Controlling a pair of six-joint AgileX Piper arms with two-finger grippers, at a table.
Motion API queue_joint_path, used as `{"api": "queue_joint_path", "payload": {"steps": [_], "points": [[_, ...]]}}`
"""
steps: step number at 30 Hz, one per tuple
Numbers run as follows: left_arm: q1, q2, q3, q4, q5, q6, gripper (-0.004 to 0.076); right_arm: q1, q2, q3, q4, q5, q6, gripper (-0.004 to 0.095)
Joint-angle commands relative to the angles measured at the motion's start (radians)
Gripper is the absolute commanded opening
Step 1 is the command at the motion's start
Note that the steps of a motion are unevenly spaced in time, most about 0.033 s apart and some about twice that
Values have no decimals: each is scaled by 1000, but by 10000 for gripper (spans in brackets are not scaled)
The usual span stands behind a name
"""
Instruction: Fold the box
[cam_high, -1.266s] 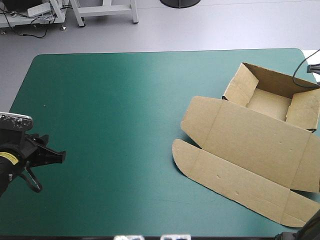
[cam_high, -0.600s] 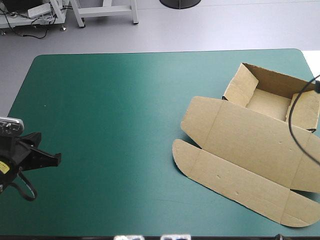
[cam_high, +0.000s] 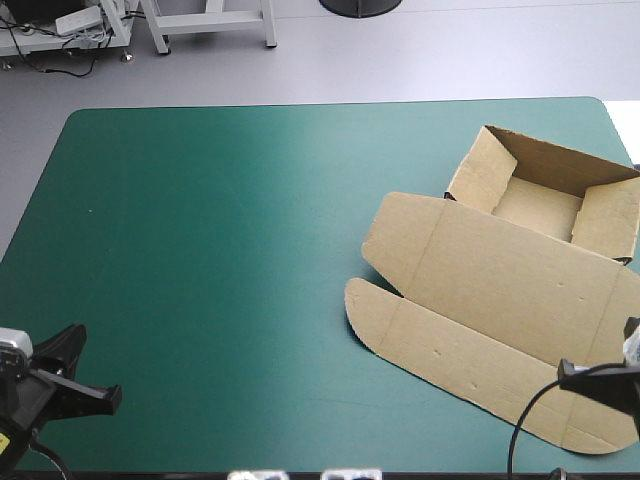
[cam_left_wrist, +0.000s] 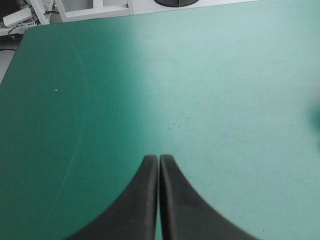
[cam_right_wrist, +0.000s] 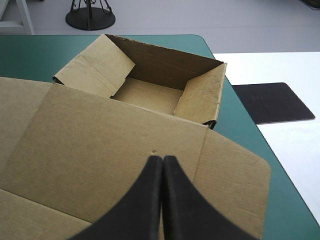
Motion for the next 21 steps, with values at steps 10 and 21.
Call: {"api": "queue_joint_path", "payload": {"steps": [10,21], "points": [[-57,-91,140,-15,-68,-2,-6,-6,-136,218,47,-92,18,-24],[-93,-91,153,-15,-57,25,-6,159,-136,224,66,-107,-24,-24]]}}
